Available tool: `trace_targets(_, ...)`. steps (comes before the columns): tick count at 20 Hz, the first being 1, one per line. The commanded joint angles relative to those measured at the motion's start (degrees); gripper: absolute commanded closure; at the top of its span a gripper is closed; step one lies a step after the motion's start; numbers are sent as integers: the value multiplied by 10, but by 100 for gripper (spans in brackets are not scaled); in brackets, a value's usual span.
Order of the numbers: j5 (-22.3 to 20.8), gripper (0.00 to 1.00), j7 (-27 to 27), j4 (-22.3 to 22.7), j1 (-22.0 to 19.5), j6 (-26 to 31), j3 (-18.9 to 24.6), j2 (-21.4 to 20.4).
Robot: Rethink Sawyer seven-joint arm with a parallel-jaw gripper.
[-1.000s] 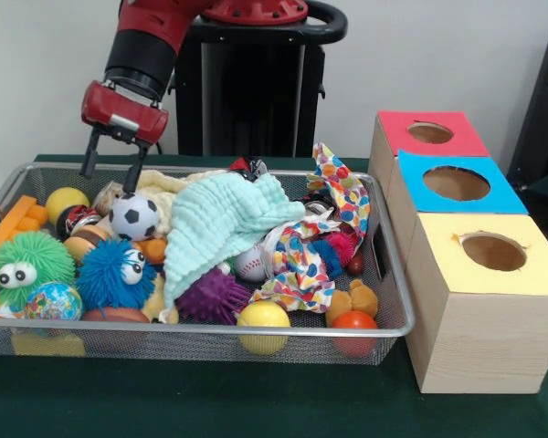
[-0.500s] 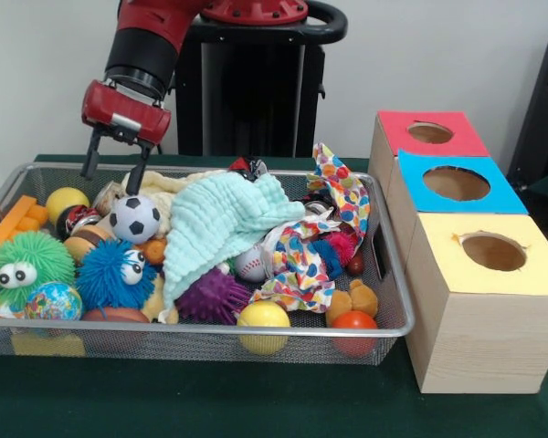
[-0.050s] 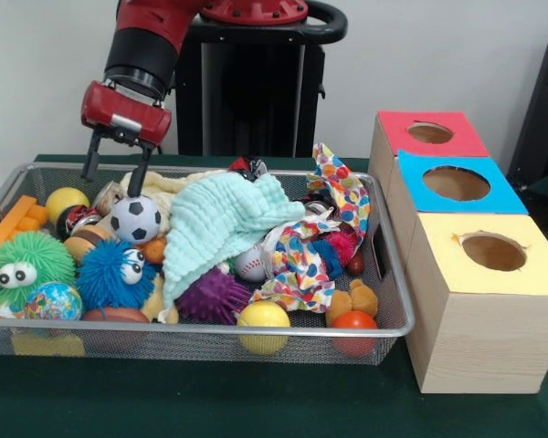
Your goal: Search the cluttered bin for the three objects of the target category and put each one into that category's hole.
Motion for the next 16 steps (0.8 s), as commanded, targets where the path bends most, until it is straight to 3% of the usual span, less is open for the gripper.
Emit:
trace_targets(1,86,0,190,7,7,4,60,-41)
trace_targets(4,208,0,139,-5,33,-86,35,-104)
trace_targets(7,332,0,25,-43,33,-212,-3,-179)
trace_targets(10,417,0,-75,-60,25,-275,-30,-224)
trace_targets(13,439,0,-114,-50,26,-289,-46,-254)
trace_targets(16,376,0,-52,-1,42,-270,-49,-260)
